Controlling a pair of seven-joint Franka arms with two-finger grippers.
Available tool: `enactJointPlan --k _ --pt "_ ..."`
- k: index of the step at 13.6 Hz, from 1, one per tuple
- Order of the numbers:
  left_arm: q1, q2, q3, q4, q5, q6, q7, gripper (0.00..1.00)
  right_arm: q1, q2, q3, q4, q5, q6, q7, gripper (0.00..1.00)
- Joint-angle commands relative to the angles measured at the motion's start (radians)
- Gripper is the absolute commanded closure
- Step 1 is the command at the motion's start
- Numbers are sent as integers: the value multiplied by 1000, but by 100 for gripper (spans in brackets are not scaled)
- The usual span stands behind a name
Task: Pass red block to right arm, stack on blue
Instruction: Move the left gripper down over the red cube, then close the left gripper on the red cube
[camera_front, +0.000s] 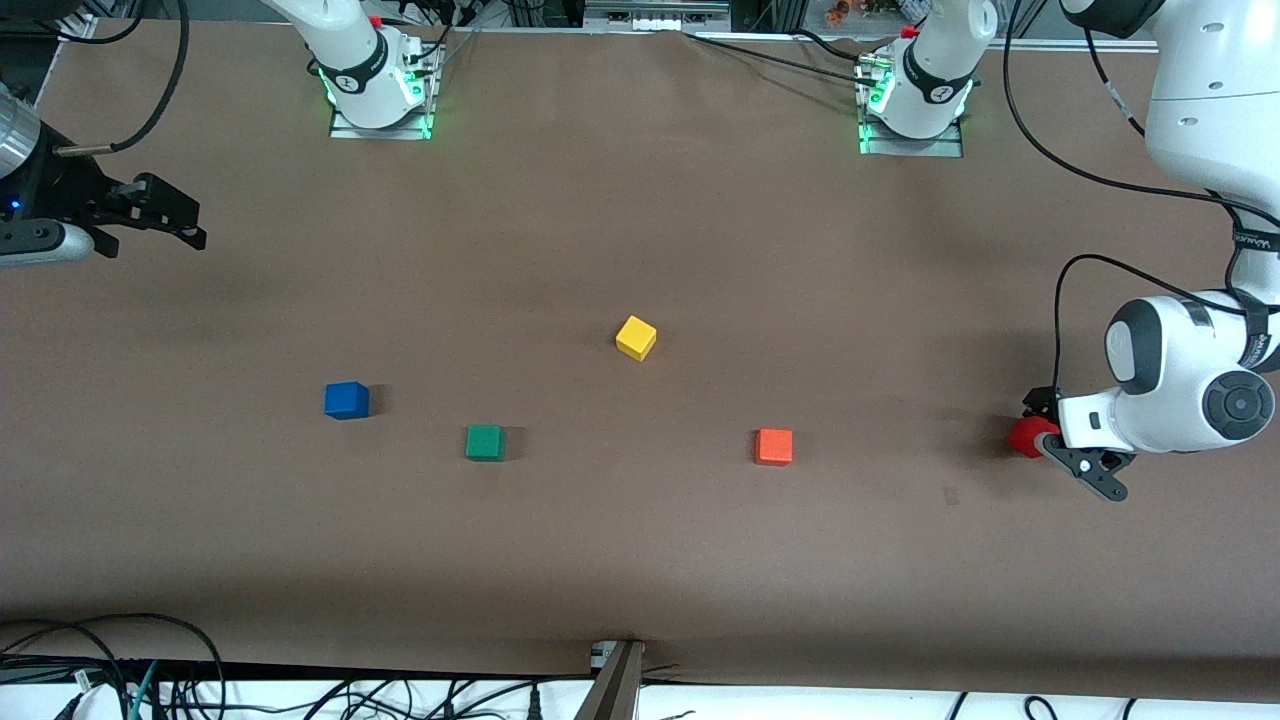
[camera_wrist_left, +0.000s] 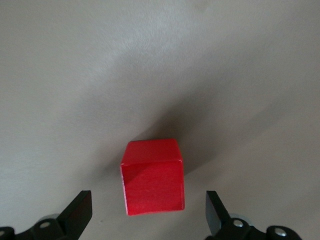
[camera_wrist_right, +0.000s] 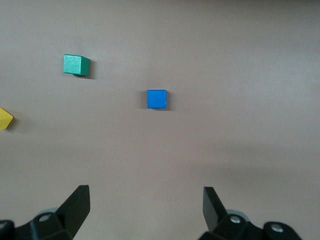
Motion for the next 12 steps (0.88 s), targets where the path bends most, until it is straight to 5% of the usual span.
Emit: enactJointPlan --k 1,5,6,7,9,10,12 --pt "15 23 -15 9 -37 6 26 0 -23 12 -2 22 10 -7 -5 0" --pt "15 49 -15 9 -98 8 29 0 -30 17 -3 23 11 -8 -11 0" --pt "13 49 -15 10 -103 8 35 11 -30 17 -3 23 11 -10 -16 0" --pt "8 49 -13 12 -103 8 36 45 -30 18 -3 23 13 -8 -16 0" --pt "8 48 -13 12 -101 8 46 83 -30 17 -3 25 13 -4 -13 0" --pt "10 46 -13 15 -100 6 65 93 -30 17 -3 25 13 -2 -10 0" --pt "5 37 -15 24 -101 -6 149 97 -30 18 -3 26 14 -2 -7 0"
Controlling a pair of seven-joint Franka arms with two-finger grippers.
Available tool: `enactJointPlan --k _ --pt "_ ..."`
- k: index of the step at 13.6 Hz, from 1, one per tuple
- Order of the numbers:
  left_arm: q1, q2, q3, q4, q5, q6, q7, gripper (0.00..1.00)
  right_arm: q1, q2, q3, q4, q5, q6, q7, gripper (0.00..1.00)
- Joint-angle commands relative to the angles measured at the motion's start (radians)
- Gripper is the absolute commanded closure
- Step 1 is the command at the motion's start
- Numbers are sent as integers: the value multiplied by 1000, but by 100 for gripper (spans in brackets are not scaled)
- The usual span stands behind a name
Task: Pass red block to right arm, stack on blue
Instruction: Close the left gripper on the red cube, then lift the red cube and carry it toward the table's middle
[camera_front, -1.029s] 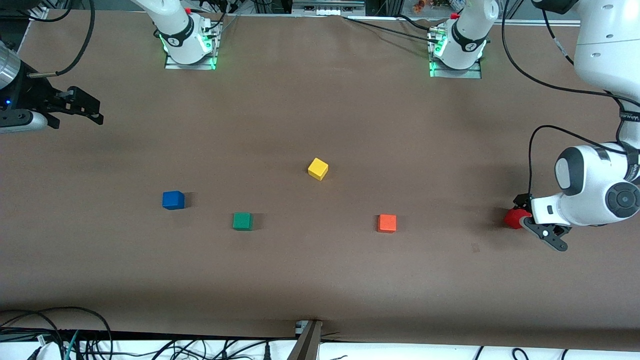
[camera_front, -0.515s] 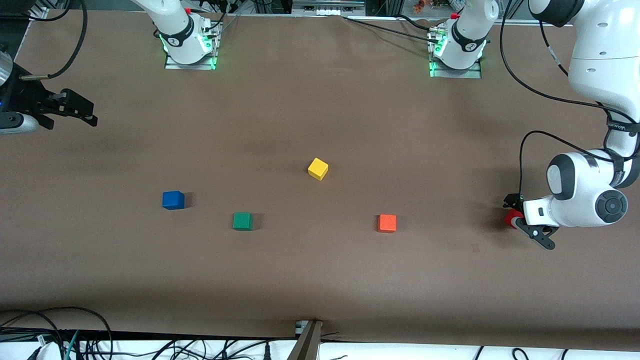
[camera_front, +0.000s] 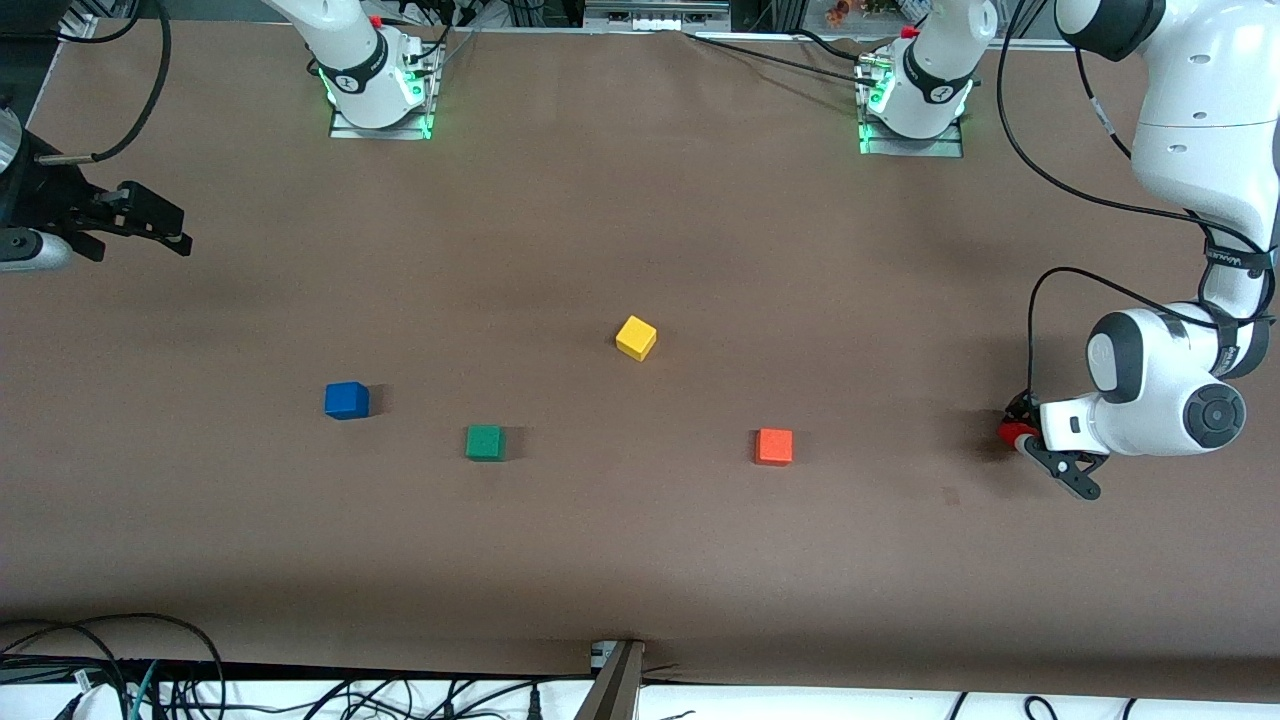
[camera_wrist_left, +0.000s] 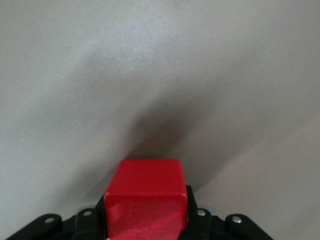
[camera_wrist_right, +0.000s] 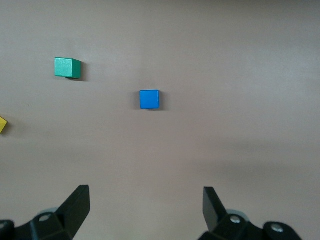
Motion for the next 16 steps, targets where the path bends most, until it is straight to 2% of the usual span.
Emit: enactJointPlan --k 1,4,6,7,10,16 --pt "-1 -17 -8 19 -21 -20 120 97 -10 8 6 22 16 -5 -5 0" --pt "10 -43 -85 23 -24 -23 248 99 -7 8 6 22 14 -5 -5 0" --pt "21 -75 -180 25 -22 -31 335 98 -8 8 6 22 14 -5 -7 0" --pt "22 -90 -218 25 -28 -32 379 100 -8 8 6 22 12 -5 -10 0" --pt "68 -97 -323 46 -230 -35 409 99 -7 8 6 22 12 -7 -14 0" --pt "61 -54 -514 45 -534 -34 495 100 -6 8 6 22 14 -5 -14 0"
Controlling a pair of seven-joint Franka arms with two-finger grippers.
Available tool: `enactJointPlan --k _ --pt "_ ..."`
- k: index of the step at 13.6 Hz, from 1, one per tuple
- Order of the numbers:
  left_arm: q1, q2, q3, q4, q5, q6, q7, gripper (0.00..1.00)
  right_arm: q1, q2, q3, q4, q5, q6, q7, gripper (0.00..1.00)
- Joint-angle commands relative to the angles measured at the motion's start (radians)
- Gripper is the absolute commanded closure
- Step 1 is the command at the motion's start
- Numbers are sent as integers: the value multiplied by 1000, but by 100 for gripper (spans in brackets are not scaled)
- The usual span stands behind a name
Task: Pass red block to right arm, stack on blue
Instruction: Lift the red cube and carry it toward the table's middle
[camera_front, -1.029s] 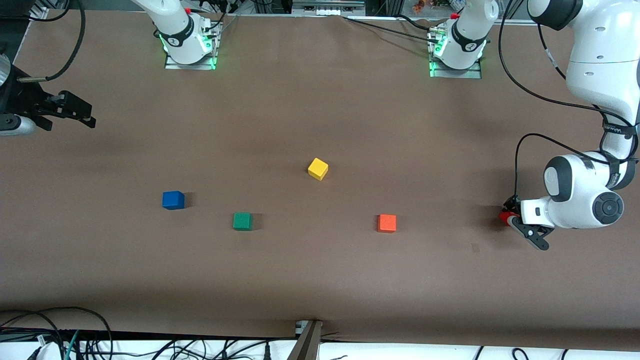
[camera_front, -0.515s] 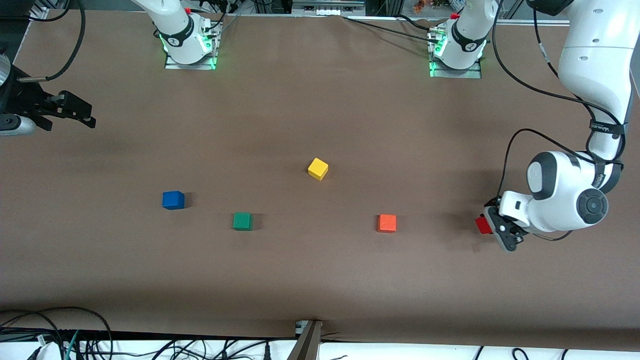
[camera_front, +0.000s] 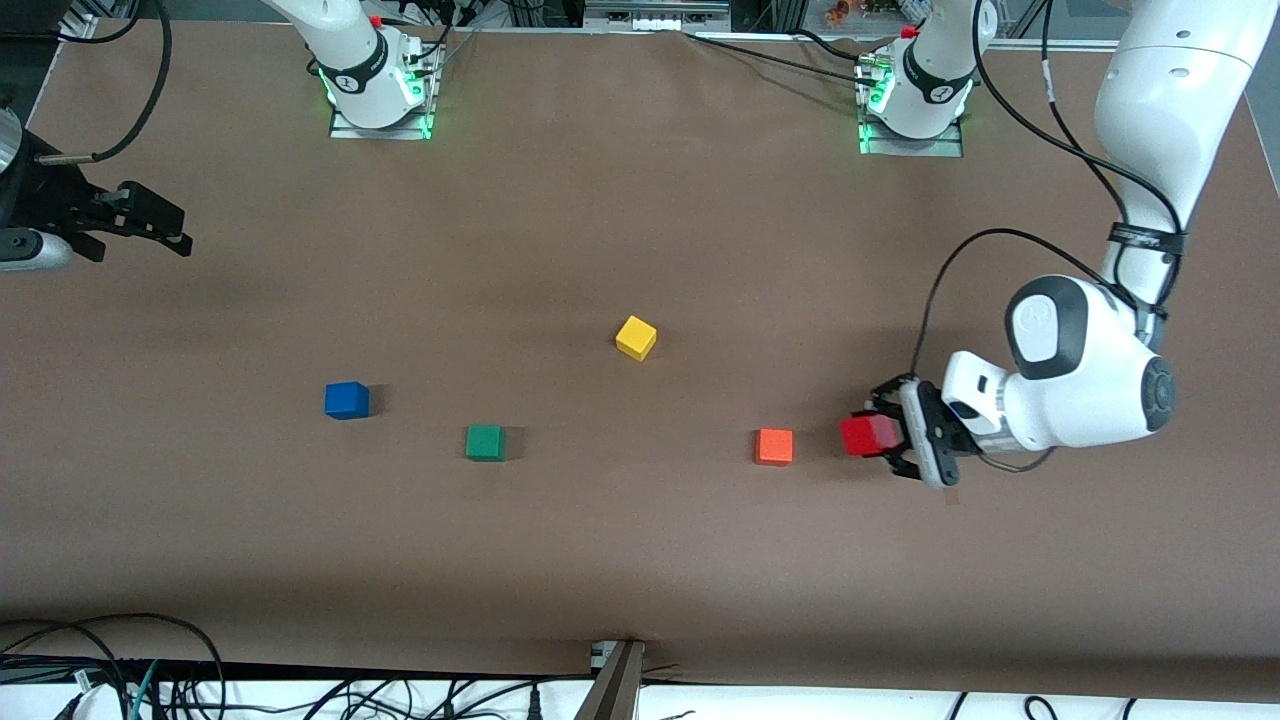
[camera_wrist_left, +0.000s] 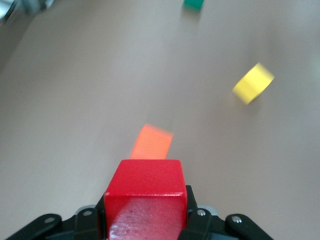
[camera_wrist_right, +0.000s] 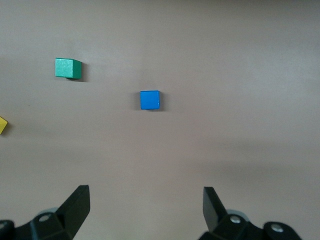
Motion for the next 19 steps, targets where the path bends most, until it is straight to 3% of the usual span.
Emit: enactJointPlan --k 1,6,11,17,19 --pt "1 46 -83 9 -139 -7 51 100 -8 8 4 21 14 -8 -14 0" --pt "-160 76 -108 47 -368 114 128 100 -7 8 4 21 14 -6 -14 0" --pt "-321 86 -105 45 -788 275 379 100 -7 8 4 21 14 -8 -16 0" --pt "-418 112 -107 44 -1066 287 693 100 -7 8 4 21 14 -8 -16 0" --pt "-441 109 -107 44 -1248 287 851 100 -7 8 4 21 14 -8 -16 0"
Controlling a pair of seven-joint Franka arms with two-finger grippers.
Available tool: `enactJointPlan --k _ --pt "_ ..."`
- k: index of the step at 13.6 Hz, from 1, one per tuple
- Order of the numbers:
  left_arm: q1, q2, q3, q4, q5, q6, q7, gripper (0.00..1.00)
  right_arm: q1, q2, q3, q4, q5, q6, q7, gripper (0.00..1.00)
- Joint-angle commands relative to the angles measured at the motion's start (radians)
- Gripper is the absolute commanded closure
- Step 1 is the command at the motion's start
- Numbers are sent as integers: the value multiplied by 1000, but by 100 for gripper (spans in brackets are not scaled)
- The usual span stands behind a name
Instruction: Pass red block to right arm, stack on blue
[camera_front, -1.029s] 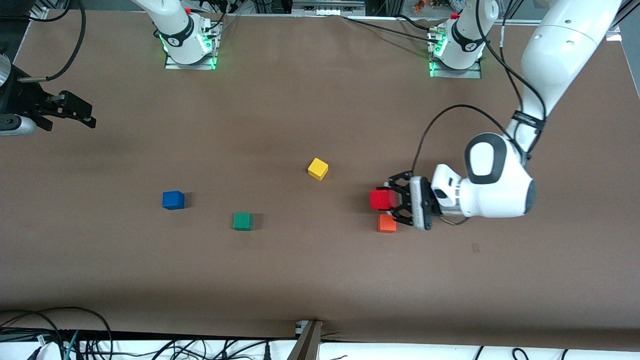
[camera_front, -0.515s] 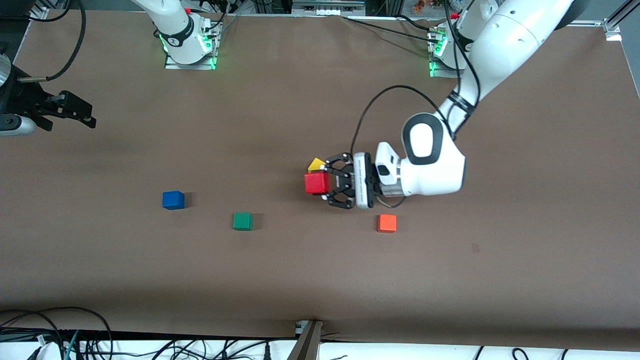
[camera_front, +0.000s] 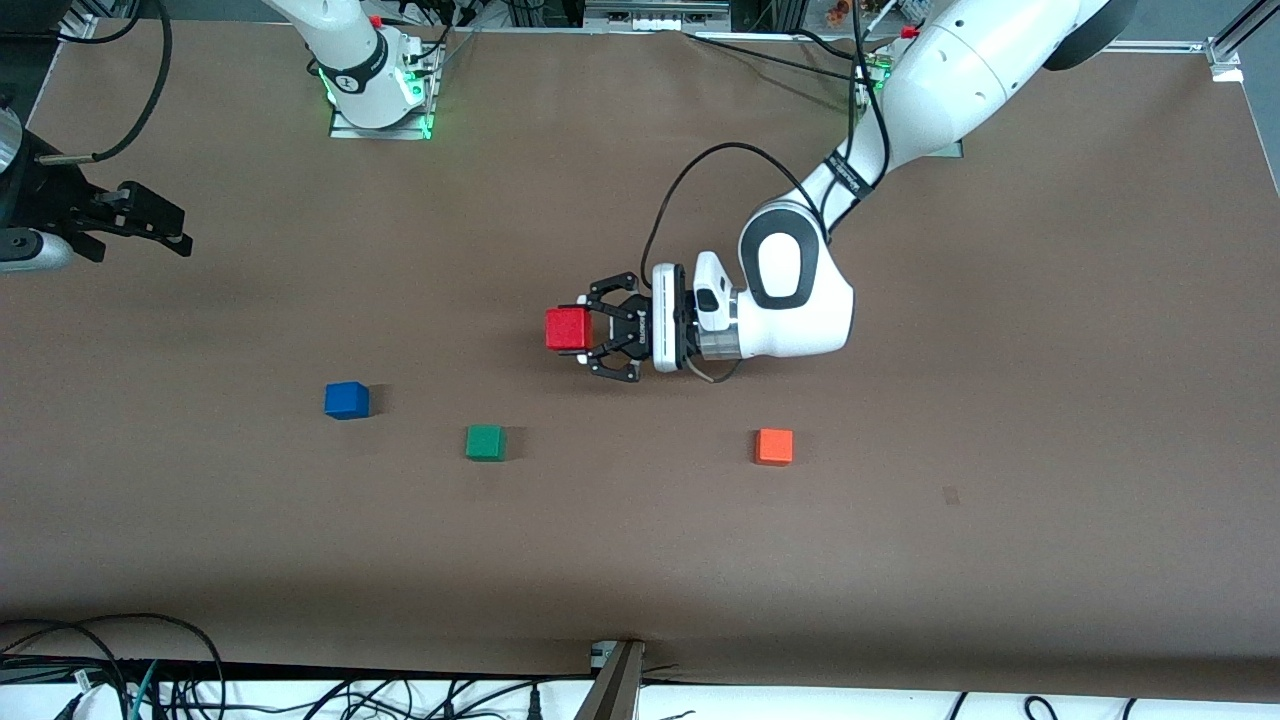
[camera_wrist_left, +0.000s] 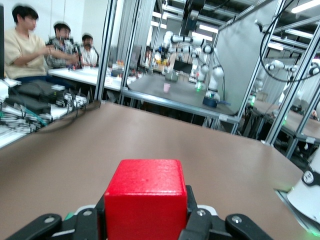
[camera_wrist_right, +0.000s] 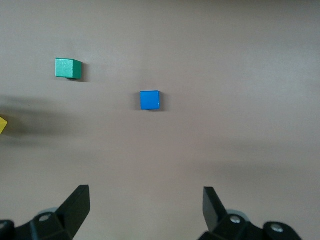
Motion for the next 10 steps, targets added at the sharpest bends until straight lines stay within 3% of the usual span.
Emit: enactJointPlan --k 1,3,10 --pt "-36 8 1 25 -193 1 237 100 -7 7 4 20 14 -8 -17 0" --pt "-35 8 1 23 -213 -6 310 100 -7 7 4 20 14 -8 -17 0" --pt "-33 1 1 26 -207 -6 301 100 -7 7 4 20 14 -8 -17 0"
